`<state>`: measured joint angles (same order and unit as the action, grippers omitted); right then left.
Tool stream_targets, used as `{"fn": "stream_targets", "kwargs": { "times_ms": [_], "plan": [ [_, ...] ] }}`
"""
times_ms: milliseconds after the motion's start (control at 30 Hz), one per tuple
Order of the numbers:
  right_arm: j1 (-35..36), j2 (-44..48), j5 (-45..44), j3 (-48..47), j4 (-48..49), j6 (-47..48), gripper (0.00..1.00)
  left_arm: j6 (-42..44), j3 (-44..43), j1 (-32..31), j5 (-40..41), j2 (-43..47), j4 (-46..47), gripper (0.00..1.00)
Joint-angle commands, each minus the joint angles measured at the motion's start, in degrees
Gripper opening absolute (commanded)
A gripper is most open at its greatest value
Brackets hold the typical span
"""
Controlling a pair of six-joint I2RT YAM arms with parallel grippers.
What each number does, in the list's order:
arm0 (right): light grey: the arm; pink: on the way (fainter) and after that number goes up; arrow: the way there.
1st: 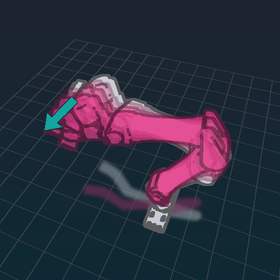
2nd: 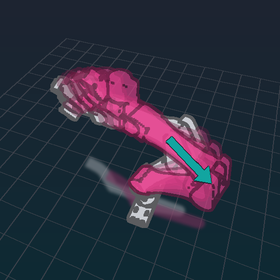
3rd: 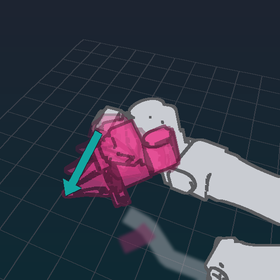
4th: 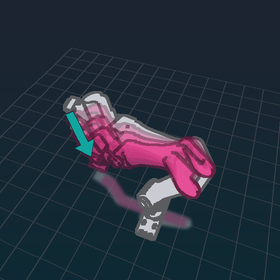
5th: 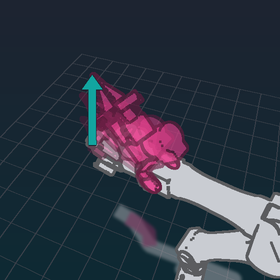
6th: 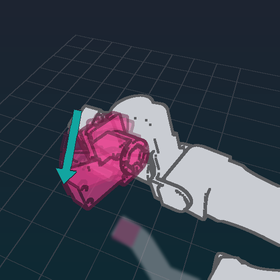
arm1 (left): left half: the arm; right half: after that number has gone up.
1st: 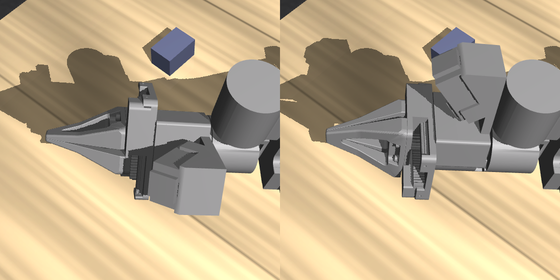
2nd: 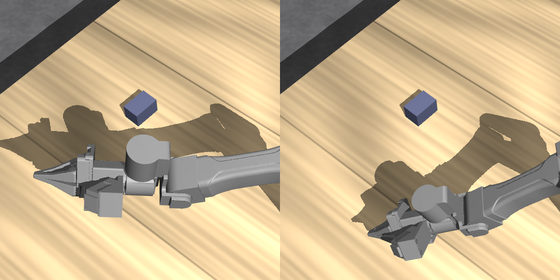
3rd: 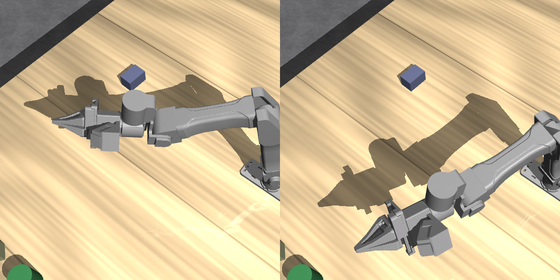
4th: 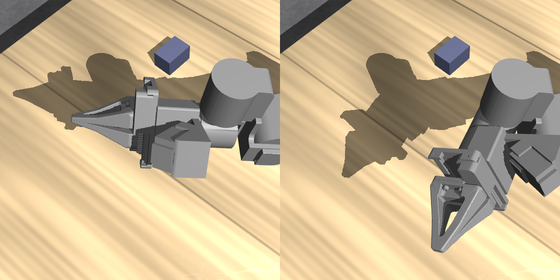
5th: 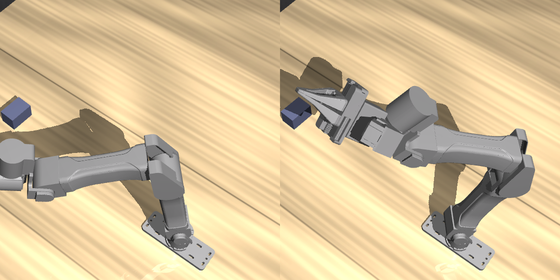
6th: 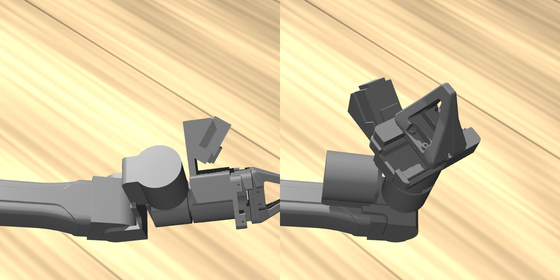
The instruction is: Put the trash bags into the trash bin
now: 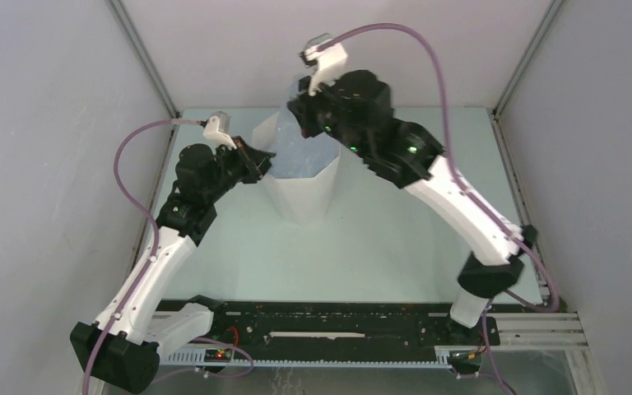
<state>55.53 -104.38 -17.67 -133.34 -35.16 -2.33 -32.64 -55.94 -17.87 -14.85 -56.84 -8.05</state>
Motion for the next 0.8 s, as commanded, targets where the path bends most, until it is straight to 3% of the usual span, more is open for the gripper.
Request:
{"fn": "stream_targets", "kwargs": {
  "times_ms": [0,67,233,333,467,600,767],
  "plan": [
    [-2.7,13.4,14.7,9.5,6.6,-6.9,0.0,-0.9,-4.6,0.0,1.9,1.1,-1.9,0.05],
    [-4.5,19.0,20.0,17.9,10.9,-9.5,0.0,-1.6,-6.1,0.2,2.1,1.4,-4.1,0.17],
    [-8.2,31.1,34.5,41.5,25.0,-12.1,0.0,-5.1,-9.1,0.6,1.6,4.7,-9.5,0.68],
    [-10.0,33.2,37.6,48.1,28.7,-13.5,0.0,-6.1,-13.7,0.9,2.9,6.4,-14.8,0.86],
    [-11.3,33.3,37.9,50.3,28.4,-14.3,0.0,-5.3,-23.0,1.0,8.0,5.4,-22.8,0.98],
    [-11.7,36.3,36.2,53.2,26.4,-14.9,0.0,-1.6,-31.6,1.1,13.9,-0.7,-26.9,0.98],
    [-12.0,39.3,35.2,56.2,23.7,-15.2,0.0,5.4,-41.2,1.2,7.7,-14.4,-25.5,0.97]
  ]
}}
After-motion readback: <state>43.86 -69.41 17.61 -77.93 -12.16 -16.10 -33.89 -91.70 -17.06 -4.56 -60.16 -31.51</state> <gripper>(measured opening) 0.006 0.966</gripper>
